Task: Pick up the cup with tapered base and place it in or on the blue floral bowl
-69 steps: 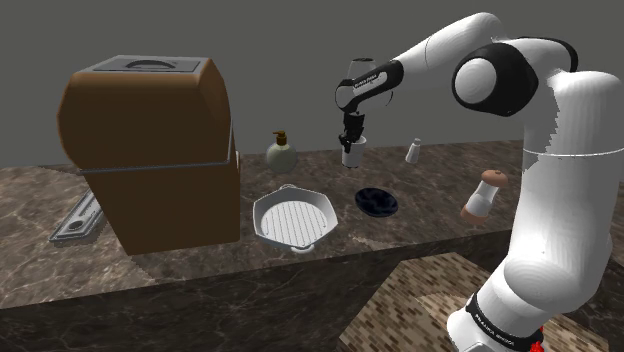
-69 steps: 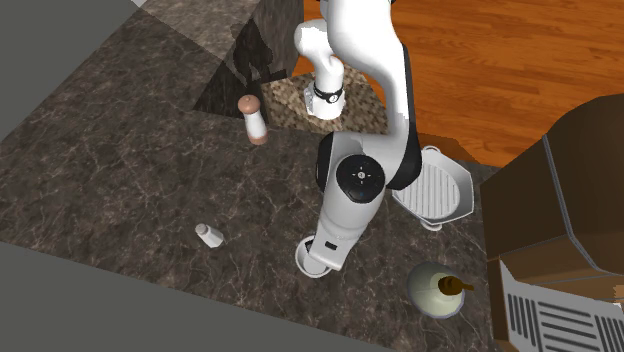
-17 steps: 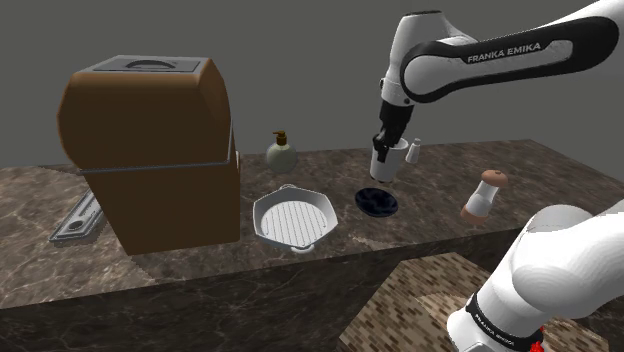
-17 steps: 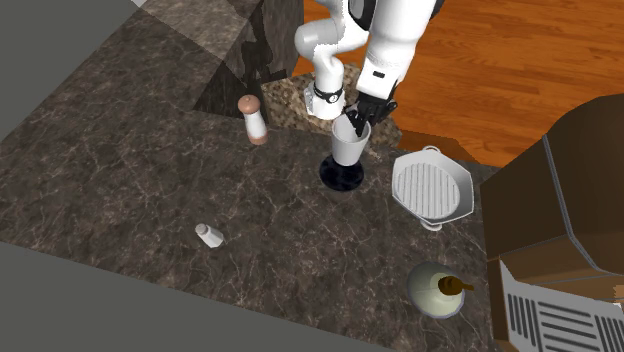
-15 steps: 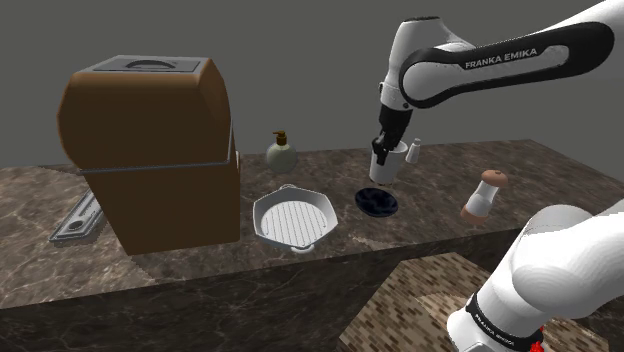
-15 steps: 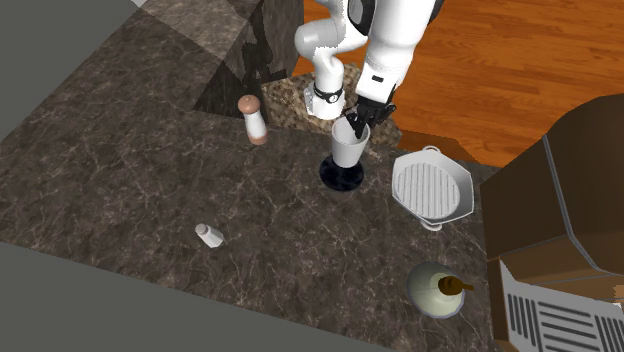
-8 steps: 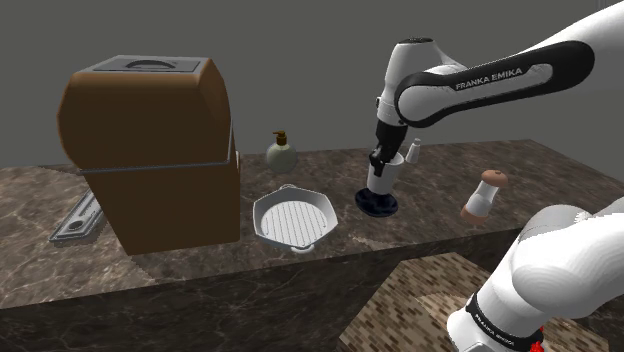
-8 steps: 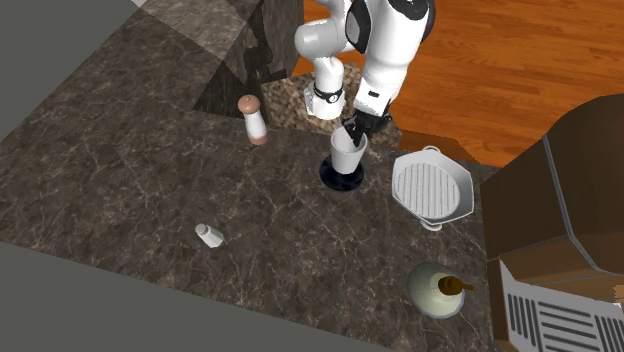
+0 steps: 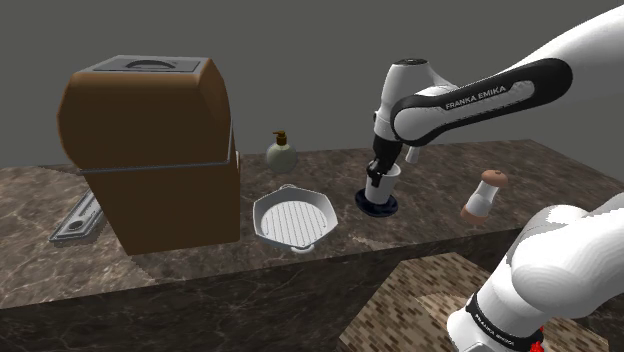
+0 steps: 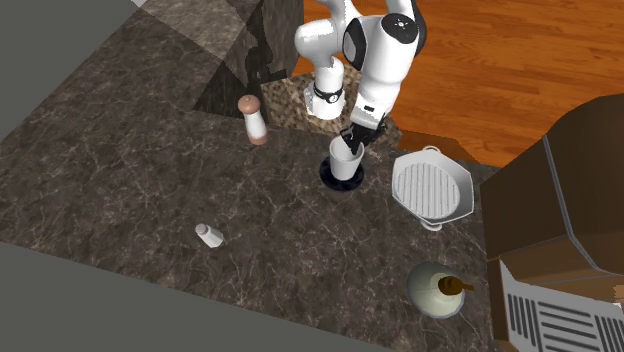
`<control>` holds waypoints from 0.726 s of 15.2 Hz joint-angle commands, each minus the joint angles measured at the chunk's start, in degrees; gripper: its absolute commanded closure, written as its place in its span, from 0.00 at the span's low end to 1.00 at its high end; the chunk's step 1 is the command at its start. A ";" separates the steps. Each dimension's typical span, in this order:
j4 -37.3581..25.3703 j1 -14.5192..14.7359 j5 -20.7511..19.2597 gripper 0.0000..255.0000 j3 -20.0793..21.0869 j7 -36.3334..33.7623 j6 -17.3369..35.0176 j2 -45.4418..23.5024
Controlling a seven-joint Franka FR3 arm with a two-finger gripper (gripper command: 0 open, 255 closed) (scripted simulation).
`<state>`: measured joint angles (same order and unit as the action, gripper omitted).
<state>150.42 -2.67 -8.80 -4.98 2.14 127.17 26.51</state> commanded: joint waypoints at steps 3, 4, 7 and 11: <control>0.17 0.00 -0.03 1.00 0.00 -0.07 0.54 -0.30; 0.17 0.00 -0.03 1.00 0.00 -0.07 0.54 -0.30; 0.17 0.00 -0.03 1.00 0.00 -0.07 0.54 -0.30; 0.18 0.00 -0.03 0.00 0.00 -0.07 0.55 -0.30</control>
<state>150.59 -2.67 -8.83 -4.98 2.07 127.72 26.21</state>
